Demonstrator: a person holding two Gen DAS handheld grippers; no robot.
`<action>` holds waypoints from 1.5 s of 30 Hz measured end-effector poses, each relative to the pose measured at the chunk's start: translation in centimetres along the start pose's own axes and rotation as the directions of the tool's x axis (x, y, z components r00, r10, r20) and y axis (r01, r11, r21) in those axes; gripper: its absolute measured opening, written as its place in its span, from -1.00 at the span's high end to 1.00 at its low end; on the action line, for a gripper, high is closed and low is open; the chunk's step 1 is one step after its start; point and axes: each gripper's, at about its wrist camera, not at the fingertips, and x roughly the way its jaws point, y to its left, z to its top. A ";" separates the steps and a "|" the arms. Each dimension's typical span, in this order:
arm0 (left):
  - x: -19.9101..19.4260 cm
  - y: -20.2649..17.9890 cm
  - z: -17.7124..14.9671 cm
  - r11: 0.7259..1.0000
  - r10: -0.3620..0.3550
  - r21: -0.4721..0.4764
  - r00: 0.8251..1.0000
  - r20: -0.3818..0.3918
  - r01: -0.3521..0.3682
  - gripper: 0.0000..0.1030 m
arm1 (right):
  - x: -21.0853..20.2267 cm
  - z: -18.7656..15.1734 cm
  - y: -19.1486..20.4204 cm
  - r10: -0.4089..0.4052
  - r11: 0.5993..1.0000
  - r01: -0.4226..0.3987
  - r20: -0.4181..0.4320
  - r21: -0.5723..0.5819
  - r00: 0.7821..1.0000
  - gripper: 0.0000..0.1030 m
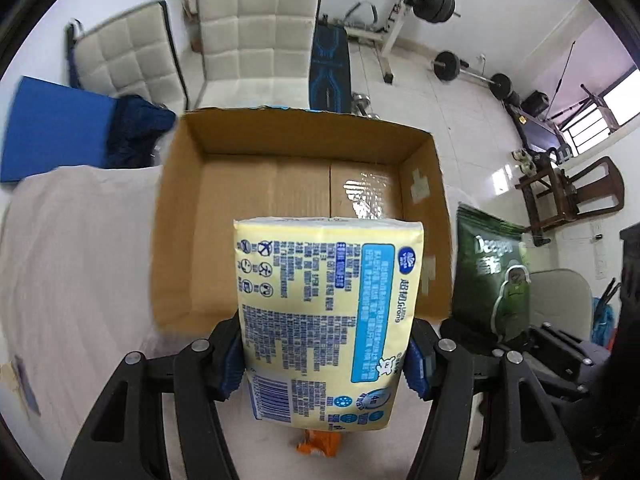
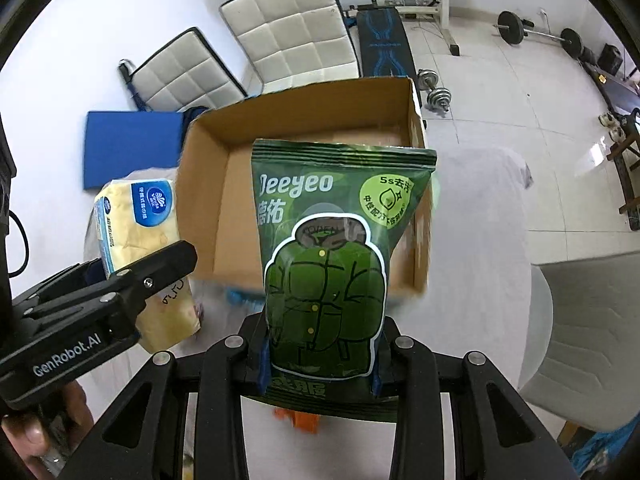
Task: Organize soft objects
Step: 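Carry both packs into the cardboard box and open both tools, then withdraw both tools from the box toward the remaining snacks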
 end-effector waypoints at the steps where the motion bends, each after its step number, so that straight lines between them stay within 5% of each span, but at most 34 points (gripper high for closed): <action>1: 1.5 0.5 1.6 1.000 -0.013 -0.006 1.000 -0.027 0.013 -0.18 | 1.3 1.1 -0.2 -0.006 1.000 0.006 -0.008 0.005 1.000 0.29; 8: 10.1 2.4 7.9 0.998 -0.068 -0.022 0.985 -0.158 0.065 -0.18 | 9.2 8.3 -0.9 -0.036 0.999 0.039 -0.075 0.031 0.996 0.29; 21: 16.7 2.2 10.4 0.995 -0.095 0.015 0.956 -0.278 0.103 -0.19 | 19.0 14.4 -2.0 -0.121 0.992 0.123 -0.156 0.001 0.980 0.28; 24: 17.0 2.8 10.6 0.996 -0.089 -0.032 0.949 -0.301 0.083 -0.19 | 19.7 14.7 -2.0 -0.142 0.990 0.141 -0.161 -0.016 0.977 0.19; 26: 17.1 2.8 10.5 0.997 -0.080 -0.035 0.947 -0.311 0.072 -0.20 | 19.9 14.8 -1.7 -0.151 0.989 0.149 -0.162 -0.022 0.975 -0.11; 30: 15.5 3.1 10.4 0.998 -0.064 -0.030 0.959 -0.275 0.058 -0.24 | 19.7 14.5 -1.4 -0.164 0.987 0.162 -0.157 -0.025 0.974 -0.13; 37: 11.3 3.7 9.5 1.000 -0.016 0.002 0.980 -0.196 0.017 -0.57 | 18.2 13.0 -1.7 -0.182 0.983 0.181 -0.144 -0.016 0.973 -0.14; 42: 8.5 3.3 7.6 0.997 0.060 0.046 0.990 -0.126 -0.055 -0.76 | 16.7 11.4 -1.1 -0.171 0.985 0.173 -0.125 0.001 0.977 -0.69; 44: 7.6 3.8 6.5 0.995 0.094 0.046 0.991 -0.095 -0.090 -0.99 | 16.0 10.7 -0.9 -0.169 0.985 0.171 -0.110 0.007 0.979 -1.00; 45: 7.2 4.0 6.2 0.994 0.099 0.045 0.992 -0.076 -0.096 -1.00 | 15.5 10.2 -0.6 -0.175 0.984 0.177 -0.101 0.007 0.979 -1.00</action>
